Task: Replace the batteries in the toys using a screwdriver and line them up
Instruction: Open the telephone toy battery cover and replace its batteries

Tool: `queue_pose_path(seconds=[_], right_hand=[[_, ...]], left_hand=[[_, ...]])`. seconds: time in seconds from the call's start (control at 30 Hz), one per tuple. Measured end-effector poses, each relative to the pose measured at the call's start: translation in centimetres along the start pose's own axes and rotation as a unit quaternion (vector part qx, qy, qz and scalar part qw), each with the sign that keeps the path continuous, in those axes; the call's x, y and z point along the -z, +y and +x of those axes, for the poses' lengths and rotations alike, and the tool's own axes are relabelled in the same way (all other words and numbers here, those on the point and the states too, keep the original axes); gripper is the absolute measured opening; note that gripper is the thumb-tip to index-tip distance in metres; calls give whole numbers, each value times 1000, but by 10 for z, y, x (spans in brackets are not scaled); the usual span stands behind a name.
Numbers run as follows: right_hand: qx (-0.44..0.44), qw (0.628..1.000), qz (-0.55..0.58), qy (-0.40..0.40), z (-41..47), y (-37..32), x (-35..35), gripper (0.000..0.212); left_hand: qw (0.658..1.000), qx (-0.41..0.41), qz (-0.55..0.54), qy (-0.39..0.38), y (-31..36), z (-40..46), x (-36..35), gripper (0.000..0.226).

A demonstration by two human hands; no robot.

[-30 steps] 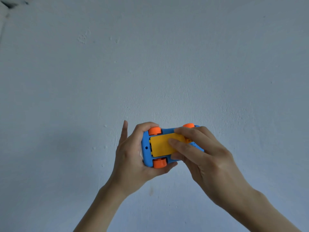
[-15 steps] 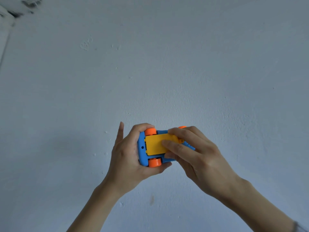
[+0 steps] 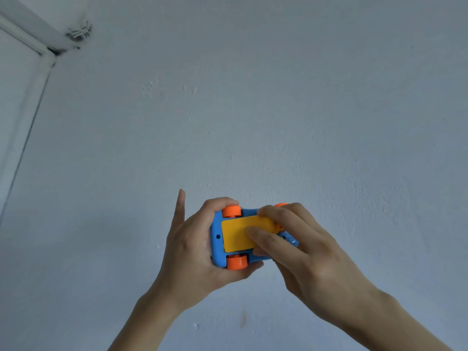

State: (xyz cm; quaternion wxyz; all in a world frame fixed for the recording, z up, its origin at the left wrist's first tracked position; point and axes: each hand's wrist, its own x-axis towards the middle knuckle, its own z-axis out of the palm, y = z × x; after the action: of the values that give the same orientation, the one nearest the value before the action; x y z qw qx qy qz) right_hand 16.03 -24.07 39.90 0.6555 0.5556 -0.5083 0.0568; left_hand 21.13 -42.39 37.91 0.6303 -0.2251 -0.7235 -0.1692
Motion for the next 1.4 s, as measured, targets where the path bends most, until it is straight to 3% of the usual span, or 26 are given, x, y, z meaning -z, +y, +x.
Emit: queue_pose_path(seconds=[0.43, 0.53, 0.6, 0.67, 0.83, 0.97, 1.07, 1.3, 1.4], right_hand=[[-22, 997, 46, 63, 11, -20, -1, 34], [-36, 995, 44, 85, 18, -30, -6, 25], [-69, 992, 51, 93, 18, -37, -8, 19], [-139, 977, 137, 81, 16, -49, -12, 21], [-297, 881, 367, 31, 9, -74, -24, 33], [-443, 726, 525, 41, 7, -80, -24, 83], [-499, 624, 601, 11, 6, -74, -18, 90], [-551, 554, 621, -54, -13, -60, -1, 69], [-571, 554, 604, -39, -35, -52, 12, 55]], left_hand=[[999, -11, 52, 1, 11, -5, 28, 68], [999, 3, 42, 13, 13, -12, 39, 67], [999, 19, 23, 27, 16, -17, 42, 64], [998, 46, 4, 39, 15, -26, 45, 63], [994, 102, -13, 38, 9, -53, 46, 68], [993, 113, 1, 27, 7, -66, 45, 68], [993, 113, -1, 17, 6, -72, 43, 67], [992, 118, -44, 13, 23, -73, 22, 67], [993, 106, -56, -8, 33, -72, 2, 67]])
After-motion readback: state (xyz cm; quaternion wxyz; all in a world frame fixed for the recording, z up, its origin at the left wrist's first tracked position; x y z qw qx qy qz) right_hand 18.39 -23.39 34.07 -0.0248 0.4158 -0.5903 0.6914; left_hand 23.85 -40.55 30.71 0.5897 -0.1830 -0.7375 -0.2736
